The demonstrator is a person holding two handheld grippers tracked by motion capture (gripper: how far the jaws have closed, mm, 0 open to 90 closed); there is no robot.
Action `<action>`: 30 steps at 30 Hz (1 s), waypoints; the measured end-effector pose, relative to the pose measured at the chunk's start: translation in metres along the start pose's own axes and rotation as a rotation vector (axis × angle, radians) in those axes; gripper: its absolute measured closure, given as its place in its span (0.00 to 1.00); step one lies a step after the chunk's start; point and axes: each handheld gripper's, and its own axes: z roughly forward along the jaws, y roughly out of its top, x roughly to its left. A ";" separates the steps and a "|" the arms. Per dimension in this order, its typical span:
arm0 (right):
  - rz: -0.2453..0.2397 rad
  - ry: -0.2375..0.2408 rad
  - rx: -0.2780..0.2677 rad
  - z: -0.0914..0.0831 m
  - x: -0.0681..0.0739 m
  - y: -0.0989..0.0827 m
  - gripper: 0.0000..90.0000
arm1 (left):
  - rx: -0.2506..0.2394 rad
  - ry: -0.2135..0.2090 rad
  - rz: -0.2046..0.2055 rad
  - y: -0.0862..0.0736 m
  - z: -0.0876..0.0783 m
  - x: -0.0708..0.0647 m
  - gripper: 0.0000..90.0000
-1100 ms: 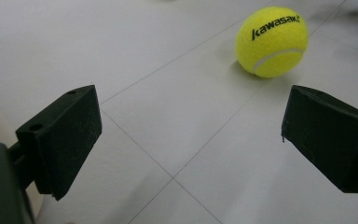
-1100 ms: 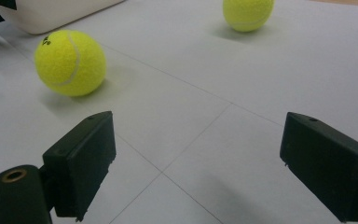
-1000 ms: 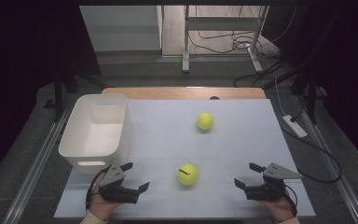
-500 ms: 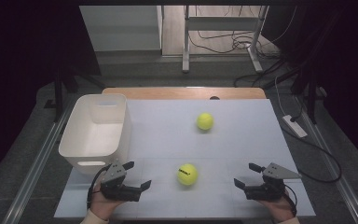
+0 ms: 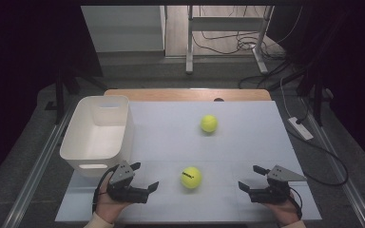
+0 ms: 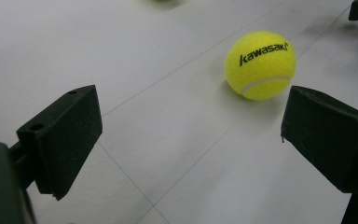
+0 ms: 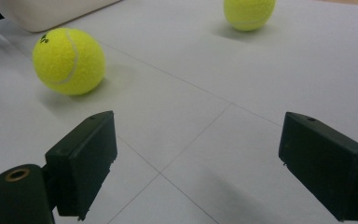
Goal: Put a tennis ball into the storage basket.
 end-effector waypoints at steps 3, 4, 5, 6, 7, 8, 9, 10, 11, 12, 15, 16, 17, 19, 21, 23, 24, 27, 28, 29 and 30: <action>-0.003 -0.001 -0.001 0.000 0.000 0.000 0.13 | 0.002 0.000 0.008 0.003 0.000 -0.001 0.07; -0.002 -0.001 -0.001 0.000 0.000 0.000 0.13 | 0.002 0.001 0.009 0.005 0.001 -0.002 0.07; -0.002 -0.001 0.000 0.000 0.000 0.000 0.13 | 0.003 0.003 0.012 0.006 0.001 -0.002 0.07; -0.002 -0.001 0.000 0.000 0.000 0.000 0.13 | 0.003 0.003 0.012 0.006 0.001 -0.002 0.07; -0.002 -0.003 0.000 0.000 0.000 0.000 0.13 | 0.004 0.004 0.011 0.007 0.001 -0.002 0.07; -0.002 -0.004 0.001 0.000 0.001 0.000 0.13 | 0.005 0.003 0.013 0.008 0.001 -0.001 0.07; -0.002 -0.004 0.001 0.000 0.001 0.000 0.13 | 0.005 0.003 0.011 0.009 0.001 -0.001 0.07; -0.002 -0.004 0.001 0.000 0.001 0.000 0.13 | 0.009 0.003 0.012 0.010 0.001 -0.001 0.07; -0.004 -0.006 0.003 0.000 0.001 0.000 0.13 | 0.012 0.005 0.016 0.011 0.002 -0.002 0.07; -0.004 -0.007 0.004 0.000 0.001 0.000 0.13 | 0.012 0.006 0.017 0.012 0.002 -0.002 0.07; -0.006 -0.007 0.004 0.000 0.000 0.000 0.13 | 0.018 -0.001 0.025 0.014 0.003 -0.003 0.07; -0.007 -0.007 0.005 0.000 0.000 0.000 0.13 | 0.021 -0.003 0.027 0.015 0.004 -0.003 0.07; -0.007 -0.007 0.005 0.000 0.000 0.000 0.13 | 0.021 -0.003 0.027 0.015 0.004 -0.003 0.07; -0.007 -0.005 0.005 0.001 0.000 0.000 0.13 | 0.027 -0.009 0.031 0.017 0.006 -0.004 0.07; -0.009 -0.005 0.006 0.001 0.000 0.000 0.13 | 0.030 -0.012 0.038 0.019 0.007 -0.005 0.07; -0.009 -0.005 0.006 0.001 0.000 0.000 0.13 | 0.031 -0.017 0.042 0.022 0.008 -0.006 0.07; -0.010 -0.007 0.008 0.002 0.000 0.000 0.13 | 0.032 -0.020 0.045 0.023 0.008 -0.006 0.07; -0.008 -0.005 0.007 0.002 -0.001 0.000 0.13 | 0.031 -0.025 0.054 0.028 0.010 -0.007 0.07; -0.007 -0.005 0.008 0.002 -0.001 0.000 0.13 | 0.030 -0.028 0.056 0.030 0.010 -0.007 0.07; -0.007 -0.005 0.008 0.002 -0.001 0.000 0.13 | 0.030 -0.028 0.056 0.030 0.010 -0.007 0.07; -0.008 -0.005 0.008 0.002 -0.001 0.000 0.13 | 0.027 -0.031 0.055 0.031 0.011 -0.007 0.07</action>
